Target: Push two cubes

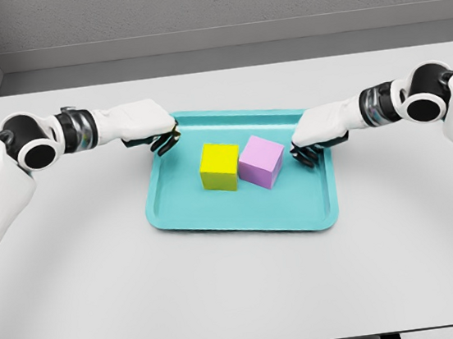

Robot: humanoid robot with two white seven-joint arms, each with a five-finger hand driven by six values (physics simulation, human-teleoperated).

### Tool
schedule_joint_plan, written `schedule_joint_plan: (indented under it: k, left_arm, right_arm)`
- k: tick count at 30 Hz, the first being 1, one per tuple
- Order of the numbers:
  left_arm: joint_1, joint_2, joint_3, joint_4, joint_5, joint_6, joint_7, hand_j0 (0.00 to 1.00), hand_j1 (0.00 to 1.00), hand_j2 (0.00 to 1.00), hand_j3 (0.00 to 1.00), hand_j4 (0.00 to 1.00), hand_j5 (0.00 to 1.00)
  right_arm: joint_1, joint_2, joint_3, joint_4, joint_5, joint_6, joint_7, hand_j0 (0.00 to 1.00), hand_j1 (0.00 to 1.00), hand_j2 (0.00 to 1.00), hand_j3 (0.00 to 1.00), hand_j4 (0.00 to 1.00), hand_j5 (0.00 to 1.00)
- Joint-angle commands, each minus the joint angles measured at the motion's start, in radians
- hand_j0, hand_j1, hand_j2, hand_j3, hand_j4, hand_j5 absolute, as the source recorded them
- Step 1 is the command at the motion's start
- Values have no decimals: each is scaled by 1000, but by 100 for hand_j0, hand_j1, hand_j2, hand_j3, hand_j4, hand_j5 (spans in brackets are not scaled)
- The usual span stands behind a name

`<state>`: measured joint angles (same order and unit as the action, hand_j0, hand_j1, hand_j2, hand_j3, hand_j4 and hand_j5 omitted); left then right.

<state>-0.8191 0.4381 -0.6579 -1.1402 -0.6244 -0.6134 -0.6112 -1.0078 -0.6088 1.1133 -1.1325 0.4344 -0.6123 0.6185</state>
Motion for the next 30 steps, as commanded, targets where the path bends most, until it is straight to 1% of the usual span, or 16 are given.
schedule_joint_plan:
  k: [1, 16, 19, 20, 21, 22, 23, 25, 27, 29, 30]
  left_arm:
    - [0, 1, 3, 0, 6, 3, 0, 2, 2, 2, 2, 2, 2]
    - [0, 1, 0, 0, 6, 3, 0, 2, 2, 2, 2, 2, 2]
    - [0, 1, 0, 0, 6, 3, 0, 2, 2, 2, 2, 2, 2]
    - [0, 1, 0, 0, 6, 3, 0, 2, 2, 2, 2, 2, 2]
    - [0, 1, 0, 0, 6, 3, 0, 2, 2, 2, 2, 2, 2]
    - [0, 1, 0, 0, 6, 3, 0, 2, 2, 2, 2, 2, 2]
    - [0, 1, 0, 0, 6, 3, 0, 2, 2, 2, 2, 2, 2]
    - [0, 1, 0, 0, 6, 3, 0, 2, 2, 2, 2, 2, 2]
    - [0, -1, -2, 0, 6, 3, 0, 2, 2, 2, 2, 2, 2]
    - [0, -1, -3, 0, 6, 3, 0, 2, 2, 2, 2, 2, 2]
    - [0, -1, -3, -1, 6, 3, 0, 2, 2, 2, 2, 2, 2]
  right_arm:
    - [0, 11, -3, 2, 27, 1, -8, 27, 27, 27, 27, 27, 27]
    - [-21, 49, -3, 0, 20, 1, -8, 27, 27, 27, 27, 27, 27]
    - [-21, 44, -7, 5, 18, 1, -8, 27, 27, 27, 27, 27, 27]
    - [-21, 40, -13, 5, 18, 1, -8, 28, 28, 28, 28, 28, 28]
    - [-20, 35, -21, 5, 18, 1, -8, 31, 31, 31, 31, 31, 31]
    - [-21, 14, -30, 13, 18, 1, -8, 32, 32, 32, 32, 32, 32]
    - [-25, 14, -42, 36, 18, 1, -8, 31, 31, 31, 31, 31, 31]
    - [-31, 15, -52, 46, 18, 1, -8, 31, 31, 31, 31, 31, 31]
    - [-52, 27, -53, 59, 18, 1, -8, 31, 31, 31, 31, 31, 31]
    - [-67, 77, -52, 102, 18, 1, -8, 28, 28, 28, 28, 28, 28]
    - [-75, 86, -52, 108, 18, 1, -8, 27, 27, 27, 27, 27, 27]
